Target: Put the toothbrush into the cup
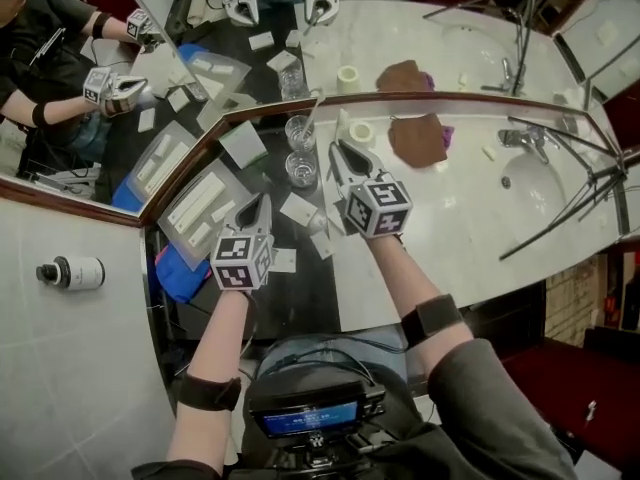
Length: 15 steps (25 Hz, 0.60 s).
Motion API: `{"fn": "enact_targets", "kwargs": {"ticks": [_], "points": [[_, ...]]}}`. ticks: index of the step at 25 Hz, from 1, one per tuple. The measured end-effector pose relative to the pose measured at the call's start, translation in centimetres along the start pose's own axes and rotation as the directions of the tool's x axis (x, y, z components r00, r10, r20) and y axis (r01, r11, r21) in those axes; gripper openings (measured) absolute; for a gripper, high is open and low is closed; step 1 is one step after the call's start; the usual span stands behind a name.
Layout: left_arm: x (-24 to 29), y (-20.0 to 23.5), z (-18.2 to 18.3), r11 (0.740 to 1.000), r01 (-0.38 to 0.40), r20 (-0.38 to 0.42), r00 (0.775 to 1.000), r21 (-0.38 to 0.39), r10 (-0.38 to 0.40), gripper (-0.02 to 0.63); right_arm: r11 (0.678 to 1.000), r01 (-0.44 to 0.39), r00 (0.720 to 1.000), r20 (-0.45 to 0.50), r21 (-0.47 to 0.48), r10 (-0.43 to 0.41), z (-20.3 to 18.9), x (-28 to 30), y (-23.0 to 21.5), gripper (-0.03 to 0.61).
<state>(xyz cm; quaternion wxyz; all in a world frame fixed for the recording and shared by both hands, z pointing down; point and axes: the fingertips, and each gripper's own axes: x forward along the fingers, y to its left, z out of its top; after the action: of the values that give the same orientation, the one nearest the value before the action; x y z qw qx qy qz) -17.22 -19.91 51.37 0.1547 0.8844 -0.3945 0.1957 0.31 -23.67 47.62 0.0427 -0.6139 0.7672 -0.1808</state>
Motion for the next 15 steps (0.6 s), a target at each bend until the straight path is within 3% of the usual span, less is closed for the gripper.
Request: {"fn": "enact_targets", "kwargs": {"ticks": [15], "points": [[4.9, 3.7, -1.8, 1.000, -0.019, 0.000, 1.000, -0.020, 0.019, 0.002, 1.000, -0.023, 1.000, -0.003, 0.008, 0.023, -4.2, 7.9, 0.2, 0.058]]}}
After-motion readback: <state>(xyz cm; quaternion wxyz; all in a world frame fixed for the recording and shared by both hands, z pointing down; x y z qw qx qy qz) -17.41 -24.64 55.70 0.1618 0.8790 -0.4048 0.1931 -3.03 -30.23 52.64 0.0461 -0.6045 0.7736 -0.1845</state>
